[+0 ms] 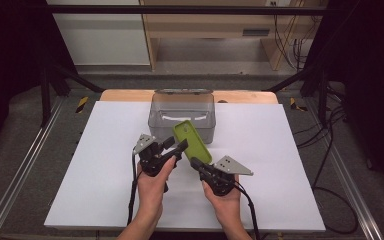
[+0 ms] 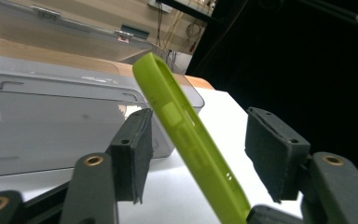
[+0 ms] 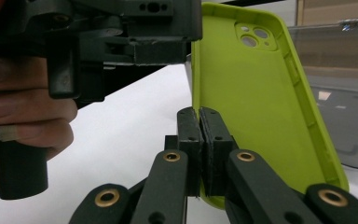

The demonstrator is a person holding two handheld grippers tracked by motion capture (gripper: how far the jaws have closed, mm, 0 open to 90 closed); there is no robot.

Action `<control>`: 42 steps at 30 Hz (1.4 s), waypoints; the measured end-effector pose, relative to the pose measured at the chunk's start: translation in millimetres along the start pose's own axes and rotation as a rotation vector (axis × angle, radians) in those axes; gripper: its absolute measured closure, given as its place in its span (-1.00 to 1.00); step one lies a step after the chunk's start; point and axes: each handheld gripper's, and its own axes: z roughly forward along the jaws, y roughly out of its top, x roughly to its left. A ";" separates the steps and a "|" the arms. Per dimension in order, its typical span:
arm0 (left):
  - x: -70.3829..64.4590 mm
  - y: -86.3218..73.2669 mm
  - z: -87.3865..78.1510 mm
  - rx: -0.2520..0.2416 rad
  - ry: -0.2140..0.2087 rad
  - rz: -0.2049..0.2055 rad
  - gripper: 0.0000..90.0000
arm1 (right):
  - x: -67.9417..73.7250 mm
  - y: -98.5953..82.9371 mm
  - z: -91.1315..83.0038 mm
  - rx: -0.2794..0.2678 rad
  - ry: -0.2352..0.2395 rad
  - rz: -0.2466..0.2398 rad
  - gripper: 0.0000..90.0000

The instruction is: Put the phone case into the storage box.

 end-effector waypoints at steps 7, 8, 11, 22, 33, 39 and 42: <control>5.3 0.2 -4.3 0.048 -0.010 -0.033 0.03 | 3.6 -1.3 3.4 0.004 0.015 0.000 0.95; 6.0 0.4 -4.3 0.049 -0.010 -0.038 0.05 | 3.8 -2.2 3.5 0.003 0.016 0.004 0.96; 9.4 0.0 -3.0 0.058 -0.002 -0.046 0.12 | 5.3 -3.1 3.4 0.005 0.017 0.003 0.95; 15.1 -6.8 -3.2 0.058 0.005 -0.076 0.38 | 11.6 -5.1 9.2 0.004 0.027 0.007 0.95; 13.6 -11.8 -3.4 0.035 0.016 -0.081 0.49 | 14.4 -5.4 10.6 -0.001 0.029 0.018 0.95; 15.2 -11.9 -3.3 0.044 0.006 -0.093 0.53 | 14.2 -6.9 11.9 0.008 0.030 0.023 0.95; 15.0 -11.7 -4.1 0.038 0.002 -0.102 0.55 | 15.1 -7.1 12.6 0.012 0.027 0.015 0.95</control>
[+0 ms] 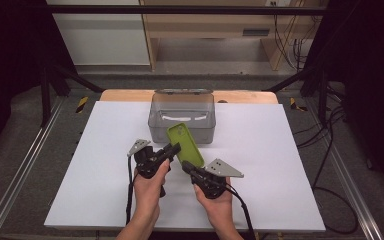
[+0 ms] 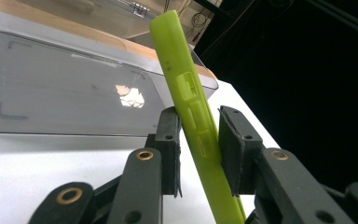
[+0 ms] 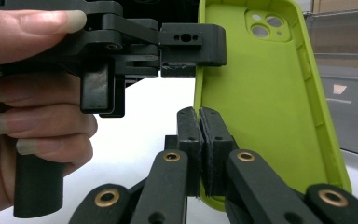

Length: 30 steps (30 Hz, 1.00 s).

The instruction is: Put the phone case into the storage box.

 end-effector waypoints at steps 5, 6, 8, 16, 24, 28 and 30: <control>-1.2 0.9 -0.8 0.003 -0.004 0.001 0.57 | -1.1 0.8 0.0 -0.001 0.001 0.002 0.95; -1.2 0.9 -0.8 0.003 -0.004 0.001 0.57 | -1.1 0.8 0.0 -0.001 0.001 0.002 0.95; -1.4 0.6 -0.5 0.009 -0.009 -0.008 0.57 | -0.4 0.5 -1.1 0.004 -0.002 -0.007 0.95; -1.1 1.8 -4.2 0.012 -0.010 -0.006 0.60 | 1.4 2.0 -0.5 0.014 -0.005 -0.032 0.95; -2.1 0.1 -5.3 0.009 -0.013 -0.002 0.66 | 3.0 -0.8 2.2 0.034 -0.005 -0.044 0.95; -4.4 -0.4 -5.2 0.004 -0.013 -0.003 0.68 | 2.9 -1.4 2.2 0.034 -0.005 -0.042 0.95; -5.7 -0.6 -5.6 -0.003 -0.014 0.002 0.70 | 2.9 -1.0 1.9 0.033 -0.008 -0.043 0.95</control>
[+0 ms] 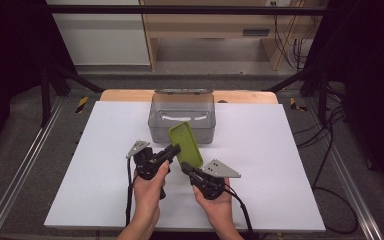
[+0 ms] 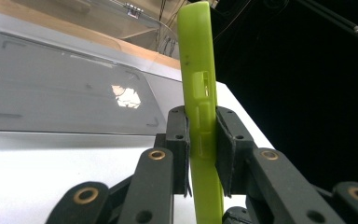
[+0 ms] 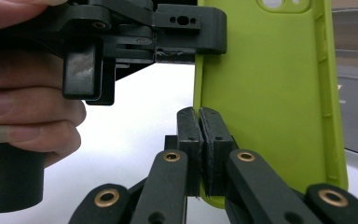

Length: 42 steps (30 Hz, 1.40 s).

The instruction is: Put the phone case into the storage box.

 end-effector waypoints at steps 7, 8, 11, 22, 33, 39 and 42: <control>-2.2 -0.5 -1.4 -0.003 -0.001 0.007 0.73 | 0.3 -0.5 1.1 0.003 0.004 -0.001 0.95; -2.2 -0.5 -1.4 -0.003 -0.001 0.007 0.73 | 0.3 -0.5 1.1 0.003 0.004 -0.001 0.95; -3.1 -1.4 -1.6 -0.007 0.000 0.006 0.74 | 0.0 -0.7 1.3 0.005 0.006 0.000 0.95; -3.3 -0.2 -3.2 -0.011 0.008 0.025 0.75 | -0.5 -0.7 1.9 0.015 0.019 0.001 0.73; 5.2 5.3 -10.8 -0.018 0.056 0.059 0.74 | -1.0 1.0 -1.4 0.014 -0.011 -0.031 0.48; 12.4 14.0 -16.7 -0.016 0.104 0.107 0.74 | -3.1 2.2 -4.5 0.028 -0.049 -0.063 0.18; 15.7 22.4 -21.2 -0.014 0.142 0.136 0.74 | -6.3 2.7 -5.1 0.035 -0.071 -0.062 0.02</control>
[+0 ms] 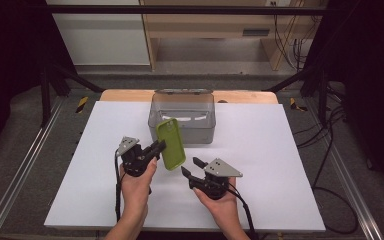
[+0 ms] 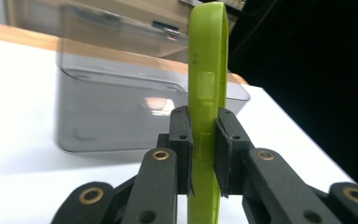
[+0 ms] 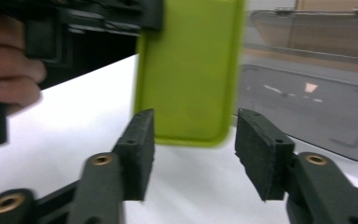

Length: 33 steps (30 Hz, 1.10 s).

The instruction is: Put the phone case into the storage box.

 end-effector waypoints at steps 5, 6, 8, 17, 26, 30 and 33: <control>3.6 14.5 -7.2 -0.001 0.058 0.071 0.74 | -8.0 1.9 -4.3 -0.031 -0.029 0.003 -0.34; 4.5 18.5 -8.6 -0.002 0.070 0.081 0.74 | -9.5 2.1 -5.0 -0.035 -0.033 0.001 -0.40; 6.3 25.0 -10.2 -0.003 0.087 0.096 0.74 | -13.6 2.9 -7.7 -0.040 -0.044 0.005 -0.52; 8.2 58.0 -10.2 -0.004 0.142 0.145 0.74 | -31.3 5.1 -30.7 -0.008 -0.097 0.003 -0.80; 0.8 97.7 2.3 -0.004 0.194 0.218 0.74 | -53.7 -10.4 -87.3 -0.054 -0.185 -0.048 -0.83; -5.1 110.1 13.5 0.004 0.223 0.247 0.74 | -66.5 -22.1 -94.7 -0.080 -0.260 -0.085 -0.83; -8.3 117.6 20.9 0.004 0.238 0.249 0.74 | -70.0 -20.7 -95.9 -0.096 -0.272 -0.080 -0.83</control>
